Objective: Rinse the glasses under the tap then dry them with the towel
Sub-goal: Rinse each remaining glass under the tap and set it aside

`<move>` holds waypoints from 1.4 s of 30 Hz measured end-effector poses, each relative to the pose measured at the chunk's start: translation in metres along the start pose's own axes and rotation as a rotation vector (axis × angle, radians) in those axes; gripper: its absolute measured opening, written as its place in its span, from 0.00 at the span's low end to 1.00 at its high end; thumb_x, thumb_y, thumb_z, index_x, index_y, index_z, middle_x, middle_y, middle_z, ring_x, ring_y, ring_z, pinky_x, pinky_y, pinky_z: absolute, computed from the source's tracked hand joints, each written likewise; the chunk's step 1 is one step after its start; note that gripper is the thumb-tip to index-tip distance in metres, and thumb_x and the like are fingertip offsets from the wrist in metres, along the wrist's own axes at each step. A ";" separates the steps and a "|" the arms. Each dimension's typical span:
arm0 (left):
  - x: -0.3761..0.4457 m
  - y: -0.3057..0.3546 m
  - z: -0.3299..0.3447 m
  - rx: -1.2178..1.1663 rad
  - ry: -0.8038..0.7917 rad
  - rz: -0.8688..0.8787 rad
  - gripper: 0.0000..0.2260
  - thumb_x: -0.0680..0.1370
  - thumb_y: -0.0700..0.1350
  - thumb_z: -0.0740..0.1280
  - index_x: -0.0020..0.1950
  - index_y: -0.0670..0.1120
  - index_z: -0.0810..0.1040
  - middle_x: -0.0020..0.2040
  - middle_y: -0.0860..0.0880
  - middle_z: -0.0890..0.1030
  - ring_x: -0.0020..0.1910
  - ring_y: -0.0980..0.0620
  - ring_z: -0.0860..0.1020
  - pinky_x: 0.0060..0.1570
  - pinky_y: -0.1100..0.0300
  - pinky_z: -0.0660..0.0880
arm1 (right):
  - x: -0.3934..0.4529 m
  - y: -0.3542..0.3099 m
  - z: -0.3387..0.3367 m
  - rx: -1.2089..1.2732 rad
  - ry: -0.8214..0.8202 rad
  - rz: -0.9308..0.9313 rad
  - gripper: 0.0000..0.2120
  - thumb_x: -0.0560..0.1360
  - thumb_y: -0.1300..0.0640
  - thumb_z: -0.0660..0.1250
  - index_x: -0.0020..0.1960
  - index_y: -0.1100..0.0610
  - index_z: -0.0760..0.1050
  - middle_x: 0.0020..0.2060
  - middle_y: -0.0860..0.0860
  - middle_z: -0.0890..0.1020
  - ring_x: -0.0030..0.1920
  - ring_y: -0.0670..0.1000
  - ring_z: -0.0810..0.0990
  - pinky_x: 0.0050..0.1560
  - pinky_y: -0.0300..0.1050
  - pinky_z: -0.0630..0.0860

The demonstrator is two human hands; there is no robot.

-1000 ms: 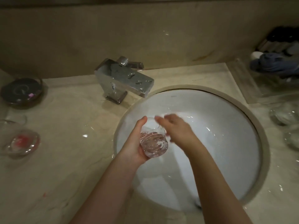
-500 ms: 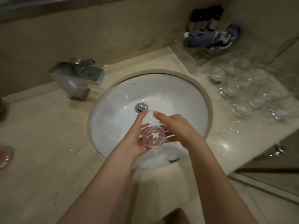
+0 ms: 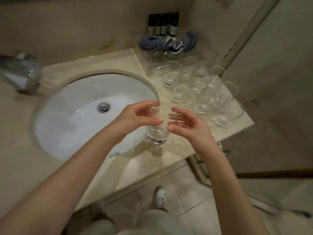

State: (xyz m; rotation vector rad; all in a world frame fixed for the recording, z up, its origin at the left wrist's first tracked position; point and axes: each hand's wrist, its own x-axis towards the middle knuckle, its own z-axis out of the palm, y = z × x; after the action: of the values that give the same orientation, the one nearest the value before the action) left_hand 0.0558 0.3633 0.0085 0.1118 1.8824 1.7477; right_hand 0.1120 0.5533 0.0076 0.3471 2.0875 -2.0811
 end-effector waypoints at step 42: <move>0.102 0.027 0.154 1.447 -0.088 0.229 0.36 0.69 0.61 0.74 0.72 0.47 0.68 0.65 0.49 0.70 0.66 0.50 0.67 0.62 0.56 0.64 | 0.050 -0.008 -0.151 -1.469 -0.219 -0.172 0.37 0.66 0.48 0.77 0.70 0.53 0.64 0.64 0.48 0.75 0.64 0.54 0.63 0.55 0.49 0.65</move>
State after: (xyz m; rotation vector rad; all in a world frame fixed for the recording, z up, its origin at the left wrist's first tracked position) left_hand 0.0316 0.5484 0.0009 0.9134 2.7047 0.1387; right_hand 0.0679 0.7064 0.0026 -0.2775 2.8081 -0.1795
